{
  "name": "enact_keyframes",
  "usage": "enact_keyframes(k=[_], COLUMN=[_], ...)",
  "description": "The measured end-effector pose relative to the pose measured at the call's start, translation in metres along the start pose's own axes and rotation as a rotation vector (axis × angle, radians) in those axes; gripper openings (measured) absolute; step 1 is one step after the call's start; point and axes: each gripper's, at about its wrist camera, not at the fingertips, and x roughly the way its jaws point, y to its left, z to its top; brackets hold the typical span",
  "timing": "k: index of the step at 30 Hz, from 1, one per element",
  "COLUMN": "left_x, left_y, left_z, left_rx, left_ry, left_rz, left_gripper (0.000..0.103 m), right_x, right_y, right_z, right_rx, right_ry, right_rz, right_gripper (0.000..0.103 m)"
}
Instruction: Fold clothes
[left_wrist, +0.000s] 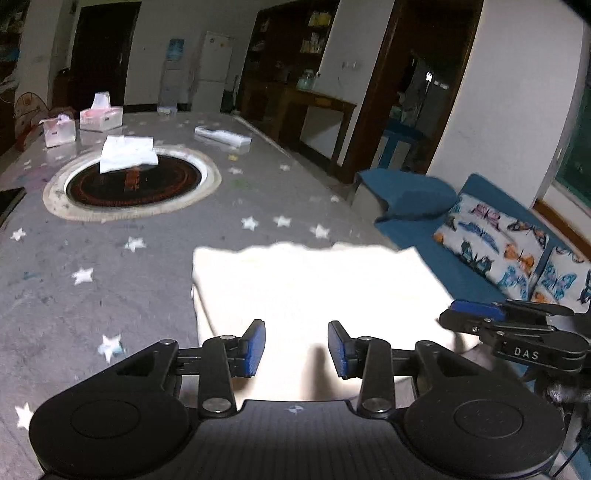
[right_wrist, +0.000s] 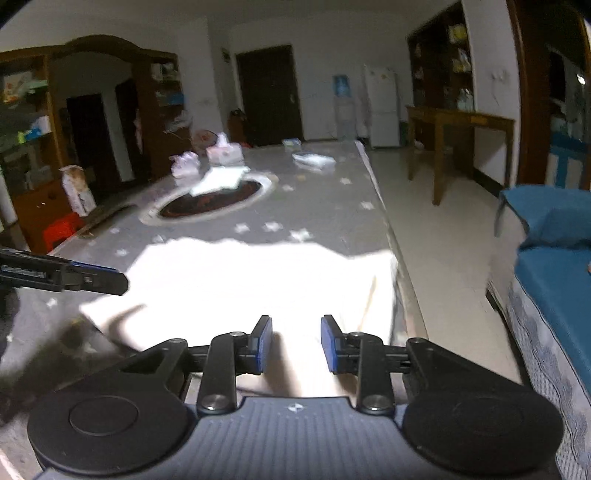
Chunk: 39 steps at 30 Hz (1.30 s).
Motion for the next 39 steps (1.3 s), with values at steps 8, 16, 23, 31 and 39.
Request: enact_keyframes(k=[8, 16, 23, 31, 39], left_x=[-0.001, -0.005, -0.021, -0.039, -0.045], left_y=[0.003, 0.001, -0.002, 0.0, 0.001], left_z=[-0.006, -0.012, -0.022, -0.04, -0.055], left_rx=[-0.011, 0.016, -0.007, -0.036, -0.069], left_ry=[0.009, 0.004, -0.02, -0.02, 0.007], left_rz=[0.014, 0.025, 0.034, 0.058, 0.064], left_gripper=[0.039, 0.052, 0.075, 0.092, 0.101], right_x=[-0.013, -0.004, -0.017, -0.026, -0.031], right_y=[0.011, 0.031, 0.044, 0.057, 0.062], right_z=[0.002, -0.008, -0.008, -0.017, -0.024], right_rx=[-0.037, -0.101, -0.102, -0.088, -0.073], right_ry=[-0.042, -0.016, -0.042, -0.049, -0.028], right_rz=[-0.012, -0.015, -0.009, -0.009, -0.029], right_gripper=[0.031, 0.046, 0.08, 0.096, 0.103])
